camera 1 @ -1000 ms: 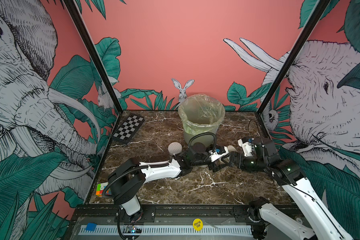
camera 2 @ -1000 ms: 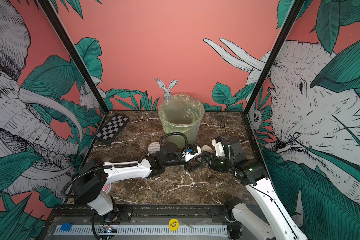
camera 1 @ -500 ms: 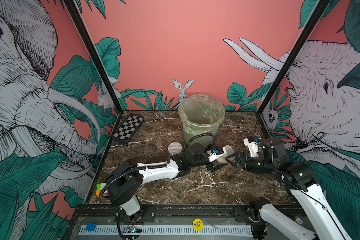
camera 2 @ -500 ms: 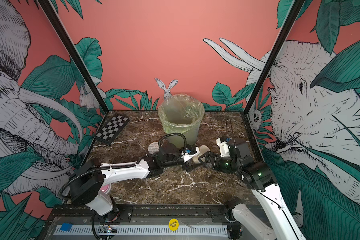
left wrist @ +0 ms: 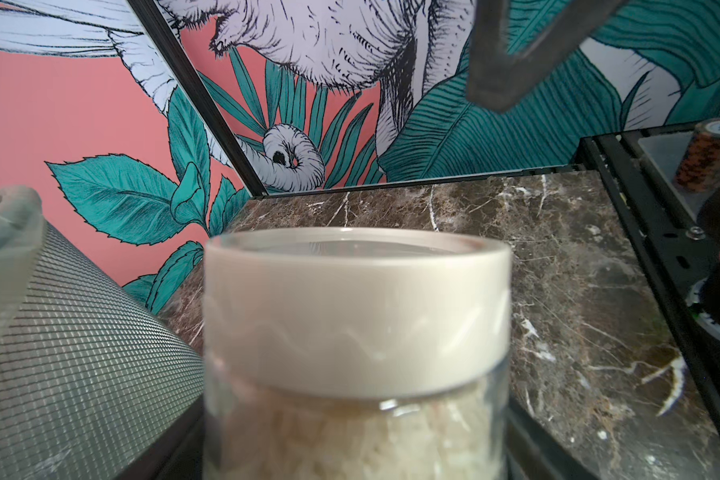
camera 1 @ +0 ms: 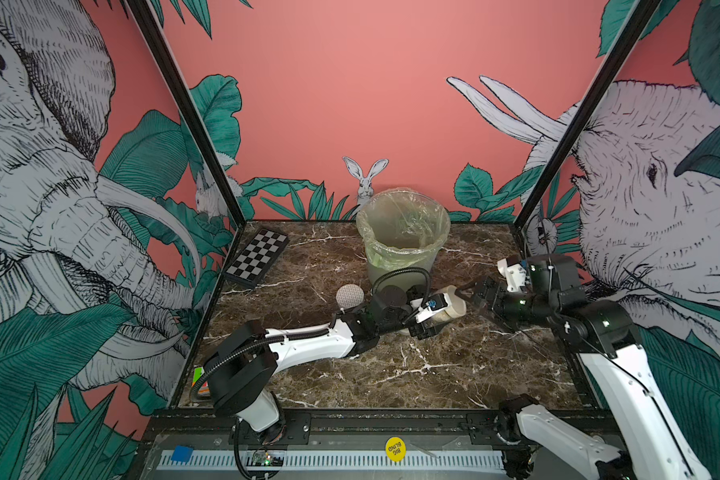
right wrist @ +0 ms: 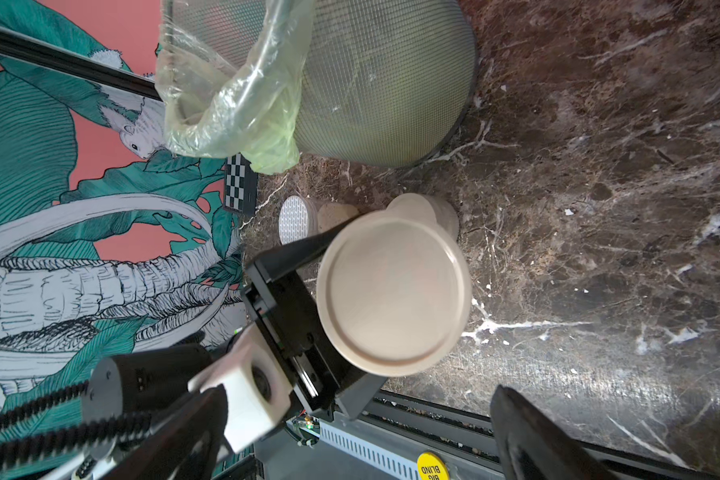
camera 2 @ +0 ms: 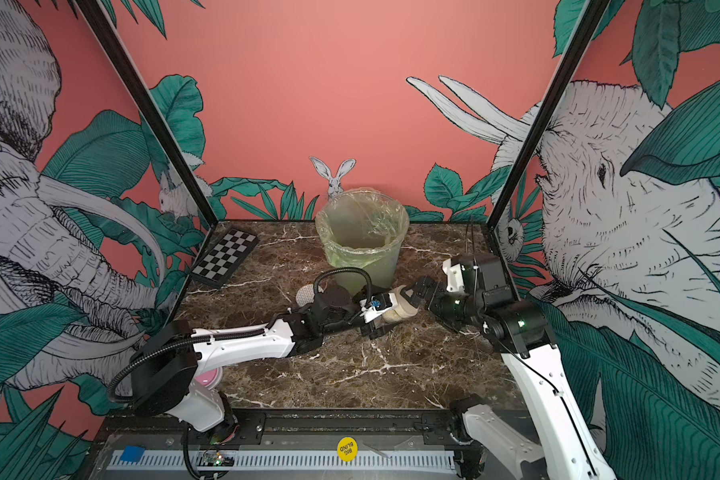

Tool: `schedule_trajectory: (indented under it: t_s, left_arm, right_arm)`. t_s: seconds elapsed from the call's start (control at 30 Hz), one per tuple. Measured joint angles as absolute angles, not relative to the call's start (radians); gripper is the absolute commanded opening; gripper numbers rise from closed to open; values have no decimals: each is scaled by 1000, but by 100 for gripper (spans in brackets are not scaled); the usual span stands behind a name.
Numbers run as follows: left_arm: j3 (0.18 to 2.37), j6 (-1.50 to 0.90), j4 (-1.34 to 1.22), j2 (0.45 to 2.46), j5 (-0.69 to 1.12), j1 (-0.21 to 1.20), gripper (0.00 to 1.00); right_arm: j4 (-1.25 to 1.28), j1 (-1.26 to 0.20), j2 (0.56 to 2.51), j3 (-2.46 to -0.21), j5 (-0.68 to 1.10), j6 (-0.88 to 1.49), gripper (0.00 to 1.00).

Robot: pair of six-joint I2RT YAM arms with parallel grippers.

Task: Empty moldy rice from jars
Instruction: Unscrew the lid from the jar.

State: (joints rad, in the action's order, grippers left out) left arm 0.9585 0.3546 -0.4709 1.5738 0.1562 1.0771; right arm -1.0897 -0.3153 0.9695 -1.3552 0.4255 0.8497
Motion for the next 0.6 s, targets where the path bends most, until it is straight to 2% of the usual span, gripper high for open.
schedule_trajectory:
  t_s: [0.6]
  left_arm:
    - [962,364,-469,1576,132,1086,0]
  right_arm:
    - [-1066,-266,1066,-1319,476,838,98]
